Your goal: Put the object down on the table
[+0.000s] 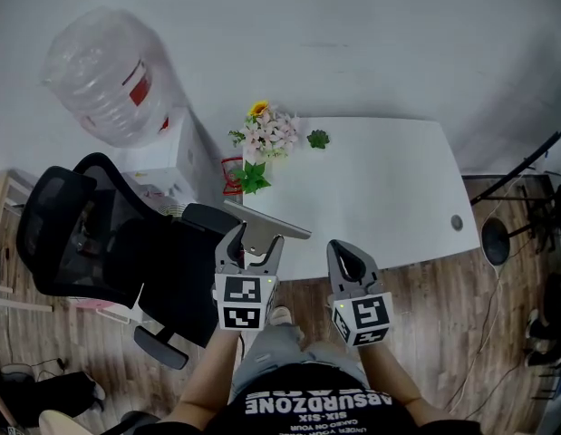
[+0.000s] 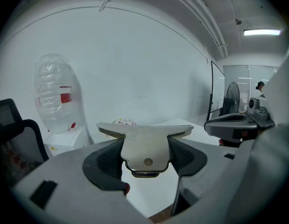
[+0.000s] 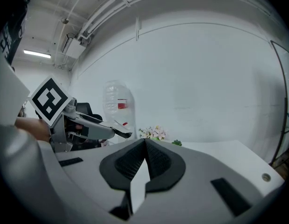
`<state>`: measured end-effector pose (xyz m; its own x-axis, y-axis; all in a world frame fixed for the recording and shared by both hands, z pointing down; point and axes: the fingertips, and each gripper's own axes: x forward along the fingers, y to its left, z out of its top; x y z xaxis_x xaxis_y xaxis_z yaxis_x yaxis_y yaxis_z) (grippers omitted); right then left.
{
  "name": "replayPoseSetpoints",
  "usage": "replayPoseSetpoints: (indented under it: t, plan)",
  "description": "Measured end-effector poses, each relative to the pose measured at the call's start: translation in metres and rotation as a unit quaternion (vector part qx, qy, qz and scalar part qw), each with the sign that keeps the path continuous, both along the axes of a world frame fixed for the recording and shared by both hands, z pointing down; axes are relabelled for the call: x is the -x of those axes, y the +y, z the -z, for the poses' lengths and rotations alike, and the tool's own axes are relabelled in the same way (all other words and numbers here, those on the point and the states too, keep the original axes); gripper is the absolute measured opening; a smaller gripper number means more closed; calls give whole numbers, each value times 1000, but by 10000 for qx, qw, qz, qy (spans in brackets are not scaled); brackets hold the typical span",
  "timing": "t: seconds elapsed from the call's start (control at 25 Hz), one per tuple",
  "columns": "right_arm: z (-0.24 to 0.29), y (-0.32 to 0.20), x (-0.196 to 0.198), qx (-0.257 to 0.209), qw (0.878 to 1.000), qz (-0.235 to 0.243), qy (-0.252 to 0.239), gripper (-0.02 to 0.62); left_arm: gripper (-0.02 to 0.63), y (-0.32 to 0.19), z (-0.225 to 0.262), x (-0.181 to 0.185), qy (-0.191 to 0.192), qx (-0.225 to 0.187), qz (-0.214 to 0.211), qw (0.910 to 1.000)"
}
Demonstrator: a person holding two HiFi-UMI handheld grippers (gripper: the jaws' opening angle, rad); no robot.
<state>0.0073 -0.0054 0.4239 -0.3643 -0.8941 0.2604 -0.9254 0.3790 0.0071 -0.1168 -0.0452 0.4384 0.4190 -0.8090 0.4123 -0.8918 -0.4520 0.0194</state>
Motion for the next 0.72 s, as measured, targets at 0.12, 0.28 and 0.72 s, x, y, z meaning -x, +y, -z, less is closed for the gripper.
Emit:
replayPoseSetpoints:
  t: [0.12,0.28,0.72]
  plan:
    - [1,-10,2,-24,10000,-80,12,-2,291,-9,0,-2,42,11,-115,9999]
    - [-1,-19,-1,-17,9998,-170,63,-2,291,-20,0,-2,59,1,-190,9998]
    - [-8,-44,-13,155,9998,-137,40,-2,291,-43,-11,-6,80,139,-103,9998]
